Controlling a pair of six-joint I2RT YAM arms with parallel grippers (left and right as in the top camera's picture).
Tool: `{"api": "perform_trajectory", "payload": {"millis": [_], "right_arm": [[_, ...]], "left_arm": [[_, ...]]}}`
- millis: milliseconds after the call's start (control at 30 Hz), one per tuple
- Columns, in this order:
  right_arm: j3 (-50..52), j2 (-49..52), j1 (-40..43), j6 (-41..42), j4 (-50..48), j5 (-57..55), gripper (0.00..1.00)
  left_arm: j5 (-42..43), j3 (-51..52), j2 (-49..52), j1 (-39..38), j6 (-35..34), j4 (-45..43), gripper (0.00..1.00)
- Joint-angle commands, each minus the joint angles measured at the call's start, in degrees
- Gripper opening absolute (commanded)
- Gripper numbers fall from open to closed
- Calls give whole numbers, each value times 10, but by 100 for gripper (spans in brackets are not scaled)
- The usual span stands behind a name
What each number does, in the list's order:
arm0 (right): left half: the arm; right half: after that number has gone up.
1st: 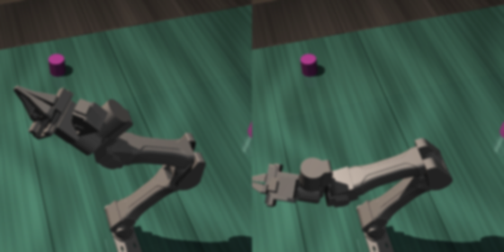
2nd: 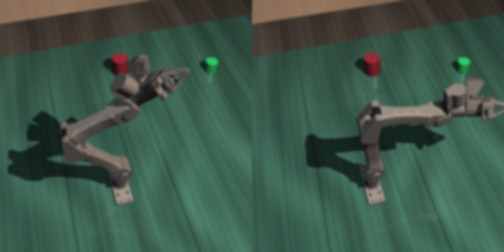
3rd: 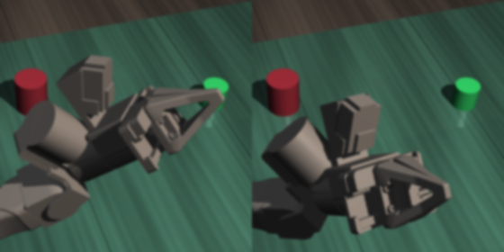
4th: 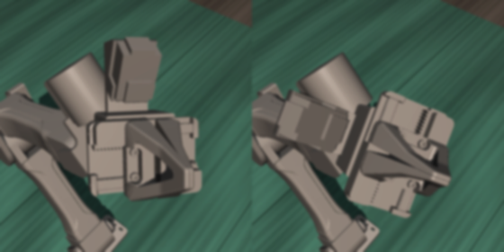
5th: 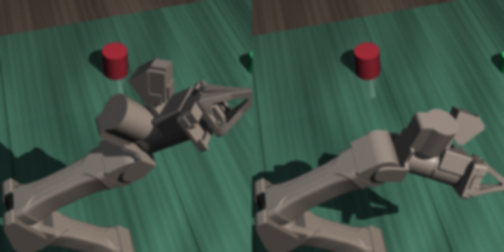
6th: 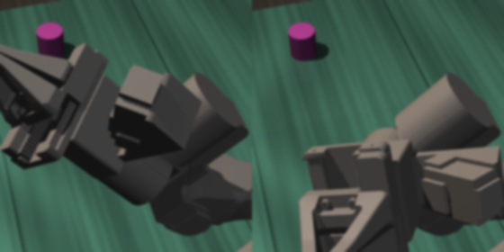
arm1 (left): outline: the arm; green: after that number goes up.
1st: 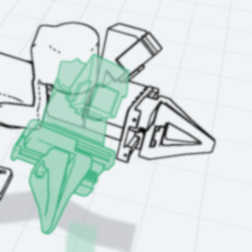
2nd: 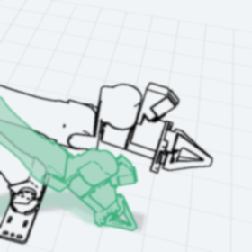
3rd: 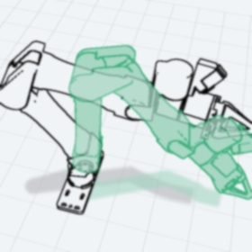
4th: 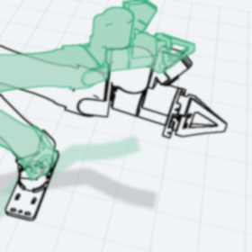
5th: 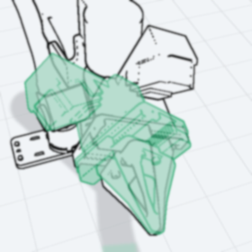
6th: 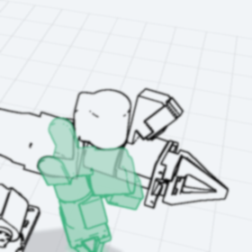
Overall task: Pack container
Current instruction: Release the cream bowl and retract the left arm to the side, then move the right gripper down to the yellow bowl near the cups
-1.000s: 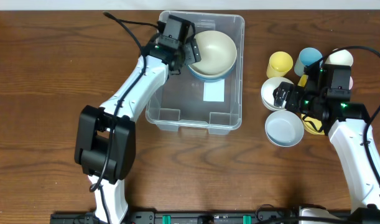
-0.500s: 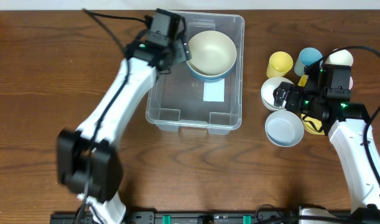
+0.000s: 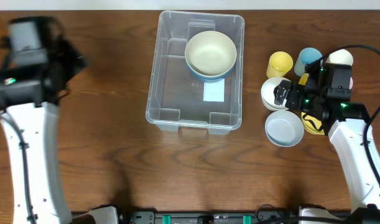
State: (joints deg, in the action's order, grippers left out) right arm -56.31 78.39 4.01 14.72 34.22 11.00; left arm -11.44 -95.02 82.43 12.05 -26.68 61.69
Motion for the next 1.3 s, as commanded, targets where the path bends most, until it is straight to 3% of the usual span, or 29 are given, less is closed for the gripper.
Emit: {"api": "perform_trajectory", "payload": {"millis": [0, 267, 1000, 1267], "right_arm": [[-10, 4, 2, 33, 7, -20, 99], [-10, 4, 13, 39, 21, -22, 99], [-10, 4, -19, 10, 41, -31, 99], [-10, 3, 49, 106, 107, -78, 99]], "left_arm": [[-8, -8, 0, 56, 7, 28, 98], [-8, -8, 1, 118, 7, 56, 98], [-8, -8, 1, 118, 7, 56, 98], [-8, -8, 1, 118, 7, 56, 98]]}}
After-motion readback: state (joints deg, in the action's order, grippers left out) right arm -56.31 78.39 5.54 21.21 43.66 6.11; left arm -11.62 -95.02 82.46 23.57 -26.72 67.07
